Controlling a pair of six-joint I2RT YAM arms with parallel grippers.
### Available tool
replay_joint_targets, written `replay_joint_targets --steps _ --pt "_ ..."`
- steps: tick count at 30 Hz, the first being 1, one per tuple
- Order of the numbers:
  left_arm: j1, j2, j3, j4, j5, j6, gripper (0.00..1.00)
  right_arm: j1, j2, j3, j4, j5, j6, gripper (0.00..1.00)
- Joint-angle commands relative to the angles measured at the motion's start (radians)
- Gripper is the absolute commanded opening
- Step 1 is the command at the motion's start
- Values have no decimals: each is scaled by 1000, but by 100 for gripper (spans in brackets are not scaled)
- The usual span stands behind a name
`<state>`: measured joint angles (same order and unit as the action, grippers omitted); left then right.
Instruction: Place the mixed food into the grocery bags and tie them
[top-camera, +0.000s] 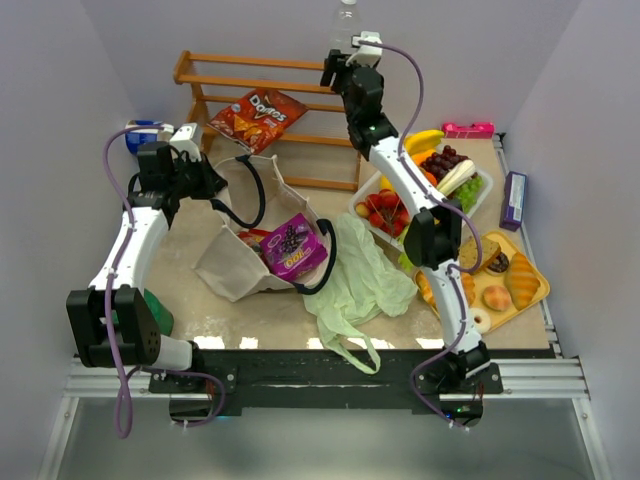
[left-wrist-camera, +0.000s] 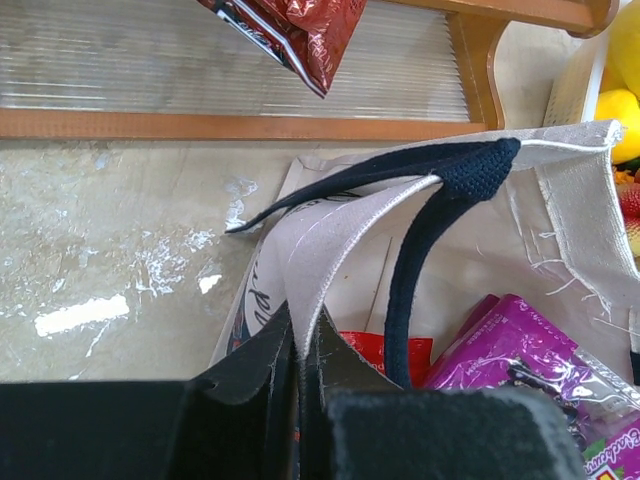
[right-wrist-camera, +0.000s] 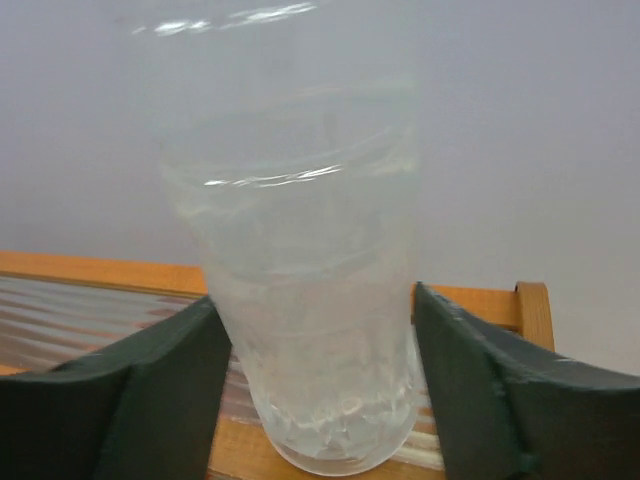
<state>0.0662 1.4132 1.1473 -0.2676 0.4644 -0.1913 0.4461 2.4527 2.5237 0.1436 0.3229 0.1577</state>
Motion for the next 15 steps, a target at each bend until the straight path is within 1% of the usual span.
replay_joint_targets --steps 1,2,3,5,6,9,10,14,15 --pt "12 -2 0 51 25 -8 12 -3 2 35 135 1 -32 60" --pt "14 1 -1 51 29 -10 12 -3 0 34 145 -24 -33 54" --pt "18 0 -1 54 37 -11 12 -4 -6 32 160 -39 -30 44" --pt "21 4 -1 56 43 -16 12 -3 -41 9 174 -88 -21 35" --pt "24 4 -1 59 52 -17 12 -3 -60 -18 188 -108 -11 28" --pt "30 4 -3 64 66 -23 12 12 -162 -103 243 -166 -1 18" --pt "29 3 -3 65 71 -25 12 17 -193 -118 255 -183 -6 12" --pt "37 -3 -6 73 80 -28 11 57 -338 -152 249 -266 0 3" --pt "40 -5 -8 71 80 -30 11 75 -369 -195 248 -300 5 1"
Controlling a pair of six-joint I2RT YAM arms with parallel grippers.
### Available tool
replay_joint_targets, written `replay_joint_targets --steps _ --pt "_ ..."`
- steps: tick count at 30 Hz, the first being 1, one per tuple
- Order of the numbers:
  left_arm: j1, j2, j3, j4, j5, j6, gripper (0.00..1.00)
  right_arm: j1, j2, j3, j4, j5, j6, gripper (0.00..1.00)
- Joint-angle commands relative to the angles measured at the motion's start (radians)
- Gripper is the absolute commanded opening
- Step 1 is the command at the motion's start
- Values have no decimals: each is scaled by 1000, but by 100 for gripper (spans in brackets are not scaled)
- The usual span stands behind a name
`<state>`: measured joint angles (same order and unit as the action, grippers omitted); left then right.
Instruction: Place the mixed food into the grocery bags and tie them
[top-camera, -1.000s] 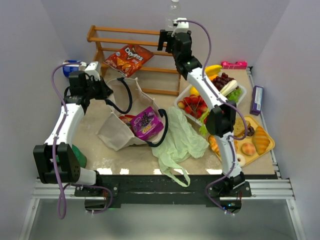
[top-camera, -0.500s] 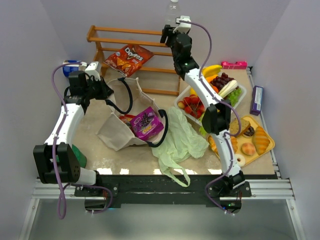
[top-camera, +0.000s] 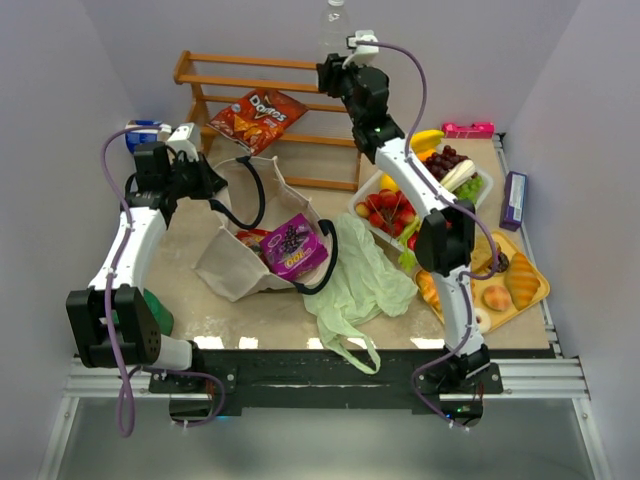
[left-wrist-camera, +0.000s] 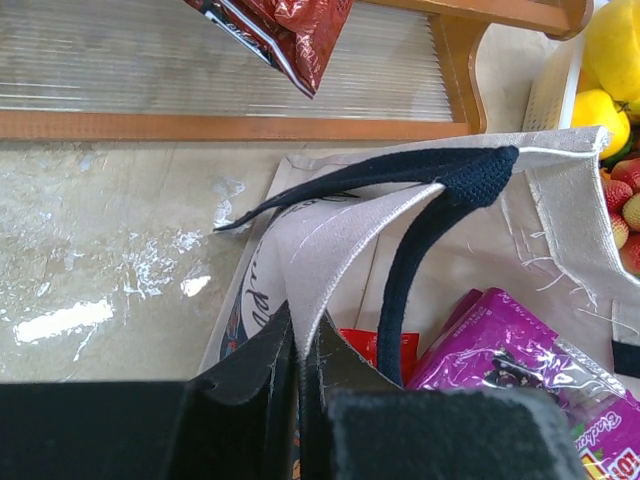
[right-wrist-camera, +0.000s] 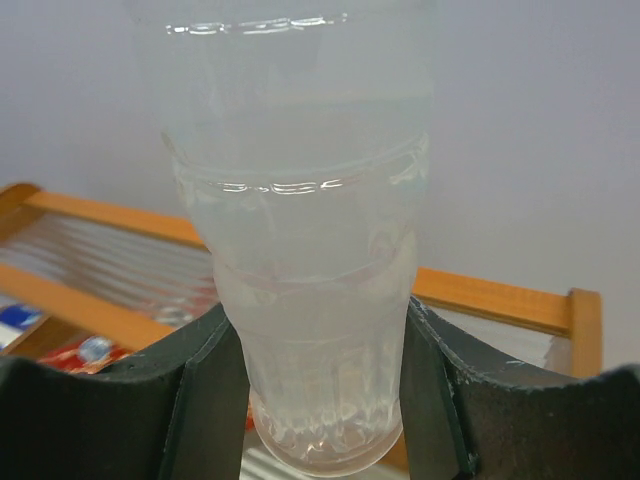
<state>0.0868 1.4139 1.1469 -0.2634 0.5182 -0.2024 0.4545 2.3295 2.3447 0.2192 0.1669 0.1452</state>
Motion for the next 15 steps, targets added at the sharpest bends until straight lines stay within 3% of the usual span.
replay_joint_targets --steps 1,6,12,15 --pt "21 -6 -7 69 28 -19 11 82 -277 -50 181 -155 20 0" --pt "24 -10 -3 62 20 -11 11 244 -510 -365 212 -164 -13 0" --pt "24 -20 -7 58 -6 -5 11 401 -642 -729 258 -182 95 0" --pt "24 -18 -7 58 -6 -3 11 463 -679 -829 235 -149 111 0"
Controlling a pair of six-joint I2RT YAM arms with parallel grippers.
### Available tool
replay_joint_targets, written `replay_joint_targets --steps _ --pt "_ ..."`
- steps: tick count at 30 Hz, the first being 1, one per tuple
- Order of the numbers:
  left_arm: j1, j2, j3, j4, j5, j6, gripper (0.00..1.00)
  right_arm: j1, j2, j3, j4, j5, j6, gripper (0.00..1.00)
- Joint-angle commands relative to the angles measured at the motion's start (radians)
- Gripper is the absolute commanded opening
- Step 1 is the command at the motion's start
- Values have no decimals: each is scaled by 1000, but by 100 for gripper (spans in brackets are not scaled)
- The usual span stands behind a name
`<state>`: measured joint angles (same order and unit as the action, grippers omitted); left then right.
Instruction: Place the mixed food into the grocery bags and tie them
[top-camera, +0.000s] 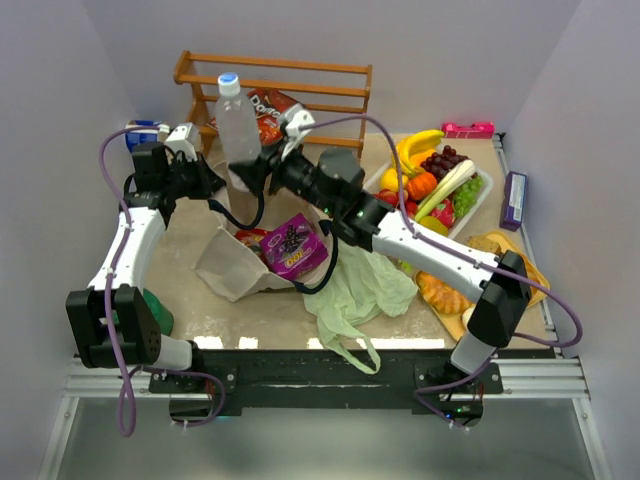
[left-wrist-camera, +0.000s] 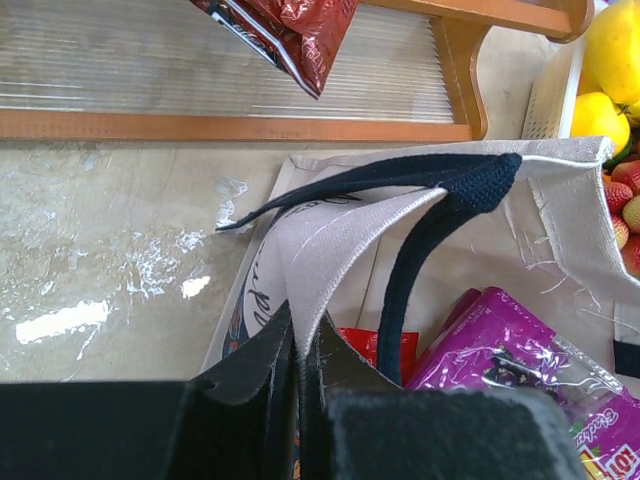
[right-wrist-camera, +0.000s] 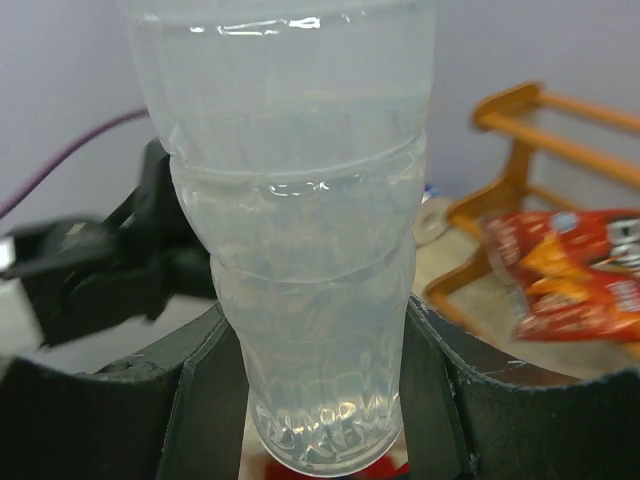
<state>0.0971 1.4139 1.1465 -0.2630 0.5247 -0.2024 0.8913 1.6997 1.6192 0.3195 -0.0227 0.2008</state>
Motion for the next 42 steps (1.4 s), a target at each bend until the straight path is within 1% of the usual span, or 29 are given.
replay_joint_targets --steps 1,5,9,11,12,18,19,21,22,23,25,26,27,28,31,32,35,36,38,39,41,42 --pt "15 -18 -7 56 -14 -3 11 37 -67 -129 132 50 67 0" --pt "13 -21 -8 59 -12 -3 11 52 -115 -248 128 69 138 0" --pt "13 -20 -8 61 -8 -6 11 54 -150 -343 96 107 152 0" --pt "15 -23 -8 62 -5 -9 11 55 -149 -349 66 116 152 0" --pt "15 -23 -8 62 -2 -9 11 57 -144 -338 23 113 155 0" --pt "13 -20 -14 70 14 -17 11 70 -94 -291 -98 70 199 0" --pt "13 -18 -14 71 14 -19 11 74 -71 -280 -114 67 201 2" --pt "15 -16 -14 71 12 -17 11 87 -54 -245 -152 46 204 13" --pt "13 -18 -16 70 9 -15 11 93 -35 -234 -163 41 203 28" --pt "15 -18 -14 68 3 -15 11 97 -29 -222 -174 37 203 37" --pt "13 -18 -14 67 -6 -11 11 104 -18 -190 -209 27 204 63" --pt "12 -18 -14 64 -6 -9 11 104 -21 -185 -217 26 206 69" --pt "13 -18 -14 65 -8 -9 11 104 -28 -179 -232 26 209 73" --pt "12 -18 -14 64 -9 -9 11 106 -37 -179 -241 27 209 82" --pt "12 -20 -14 64 -9 -9 11 106 -115 -197 -269 26 209 87" --pt "13 -20 -13 62 -9 -9 11 104 -164 -209 -267 26 218 89" --pt "13 -21 -13 61 -11 -6 11 106 -242 -261 -289 29 265 91" --pt "12 -23 -13 62 -12 -6 12 104 -297 -300 -304 44 285 91" --pt "12 -21 -14 61 -15 -5 12 104 -348 -347 -316 104 342 91" --pt "12 -20 -14 61 -15 -5 12 104 -389 -393 -367 124 357 90" --pt "12 -17 -13 61 -14 -6 12 104 -432 -447 -405 185 414 87" --pt "12 -15 -13 61 -12 -6 12 104 -474 -502 -439 199 436 85"
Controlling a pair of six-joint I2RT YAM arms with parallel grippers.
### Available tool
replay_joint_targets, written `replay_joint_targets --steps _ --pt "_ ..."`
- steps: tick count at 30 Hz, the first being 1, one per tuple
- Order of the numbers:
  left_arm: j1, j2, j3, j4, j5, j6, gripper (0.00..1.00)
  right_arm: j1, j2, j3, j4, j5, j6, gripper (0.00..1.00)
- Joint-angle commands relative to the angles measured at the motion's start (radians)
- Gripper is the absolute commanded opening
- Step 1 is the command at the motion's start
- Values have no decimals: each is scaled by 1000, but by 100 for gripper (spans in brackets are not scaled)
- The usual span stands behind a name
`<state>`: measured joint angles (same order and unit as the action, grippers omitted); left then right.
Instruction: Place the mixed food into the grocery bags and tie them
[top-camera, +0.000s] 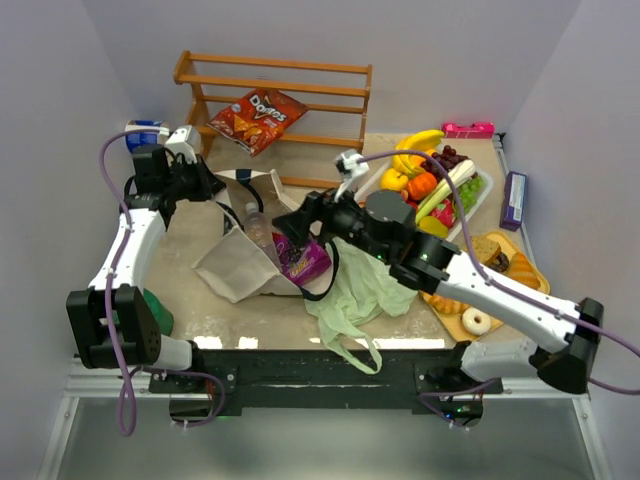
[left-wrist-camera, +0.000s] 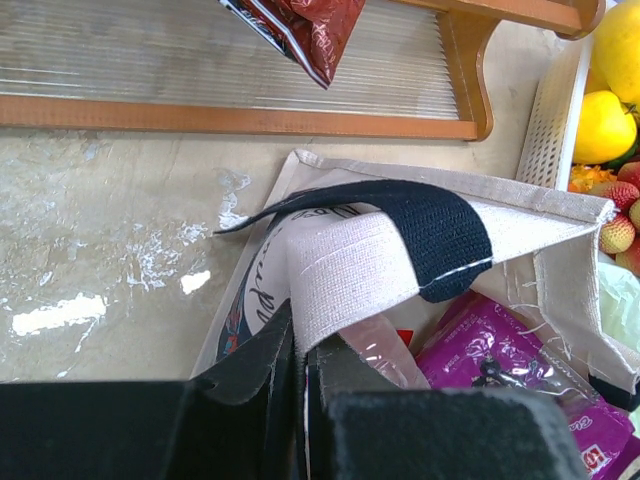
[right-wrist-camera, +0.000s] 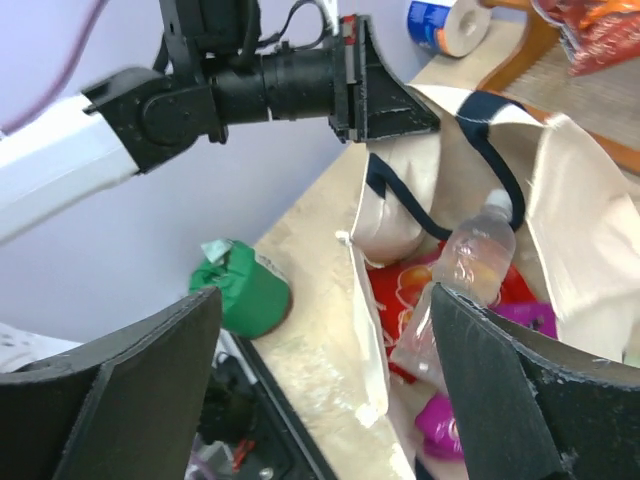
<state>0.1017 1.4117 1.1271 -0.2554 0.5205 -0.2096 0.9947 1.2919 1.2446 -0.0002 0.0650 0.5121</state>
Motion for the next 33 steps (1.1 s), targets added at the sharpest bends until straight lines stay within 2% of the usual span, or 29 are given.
replay_joint_targets --steps 1,6,13,22,33 --pt "7 -11 7 53 -5 1 12 1 -84 -157 -132 122 144 83" --pt "6 -7 7 53 1 -4 12 -1 -199 -354 -146 131 302 74" --pt "0 -8 5 54 3 -2 12 2 -275 -491 -141 121 402 67" --pt "-7 -7 7 50 -7 1 12 1 -198 -540 -98 154 424 65" --pt "-13 -7 7 47 -10 4 12 -25 -48 -582 98 139 447 57"
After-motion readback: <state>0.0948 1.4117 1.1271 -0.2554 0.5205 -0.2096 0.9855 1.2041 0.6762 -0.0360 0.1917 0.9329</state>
